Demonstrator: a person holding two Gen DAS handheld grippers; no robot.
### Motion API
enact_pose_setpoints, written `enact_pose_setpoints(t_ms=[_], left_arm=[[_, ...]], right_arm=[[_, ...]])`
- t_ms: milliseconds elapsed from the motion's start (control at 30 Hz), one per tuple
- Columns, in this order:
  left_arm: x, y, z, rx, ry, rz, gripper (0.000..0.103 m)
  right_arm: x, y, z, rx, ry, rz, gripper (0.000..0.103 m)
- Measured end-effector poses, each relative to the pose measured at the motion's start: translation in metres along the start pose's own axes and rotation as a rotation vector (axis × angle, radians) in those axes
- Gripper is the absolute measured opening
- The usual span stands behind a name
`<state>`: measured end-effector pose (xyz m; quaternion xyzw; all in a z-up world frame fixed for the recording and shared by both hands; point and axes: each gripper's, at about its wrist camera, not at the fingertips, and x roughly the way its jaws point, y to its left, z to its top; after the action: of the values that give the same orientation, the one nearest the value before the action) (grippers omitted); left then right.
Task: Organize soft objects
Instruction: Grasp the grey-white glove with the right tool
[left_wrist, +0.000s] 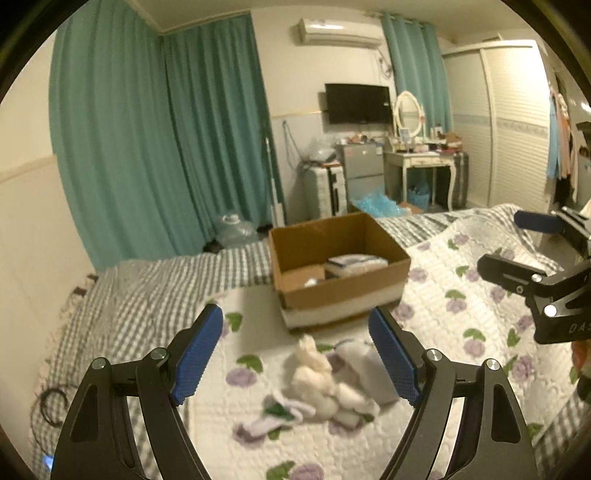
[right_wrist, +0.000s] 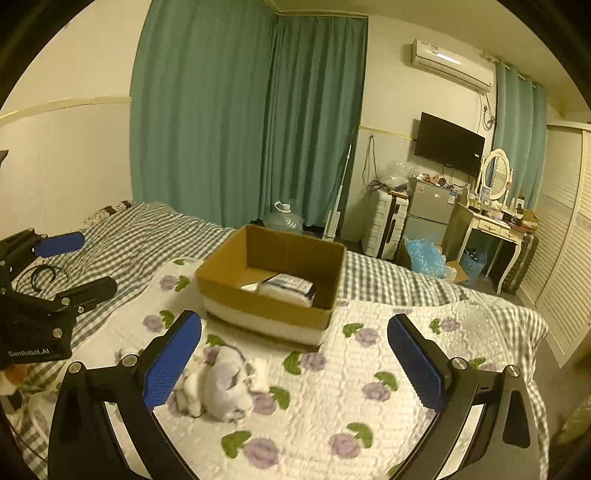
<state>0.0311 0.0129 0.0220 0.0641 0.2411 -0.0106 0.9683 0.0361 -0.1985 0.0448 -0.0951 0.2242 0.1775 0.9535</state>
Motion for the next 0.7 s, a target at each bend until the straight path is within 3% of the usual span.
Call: enact_pose_setpoints(t_ms=[67,133,333,600,667,700], left_arm=[[0.005,0.002,-0.012,-0.02,0.011,0.007,0.082],[0.017,0.008,-0.03,-0.07,0.031,0.066,0.082],[0.063,0.022,-0.086,-0.128,0.178,0.04,0.082],[0.096,0.021,-0.115,-0.137,0.248,0.02,0.082],[0.099,0.019,-0.119,-0.129,0.25,0.04,0.082],[0.101,0.019,-0.12,-0.128,0.254,0.039,0.082]], right_arm=[[0.004,0.008,-0.013,0.018,0.004,0.013,0.101],[0.017,0.015,-0.025,0.031,0.032,0.034,0.101],[0.082,0.03,-0.071,0.04,0.207,0.074,0.101],[0.143,0.043,-0.109,0.047,0.339,0.119,0.101],[0.15,0.046,-0.11,0.048,0.353,0.137,0.09],[0.153,0.047,-0.112,0.045,0.362,0.149,0.077]])
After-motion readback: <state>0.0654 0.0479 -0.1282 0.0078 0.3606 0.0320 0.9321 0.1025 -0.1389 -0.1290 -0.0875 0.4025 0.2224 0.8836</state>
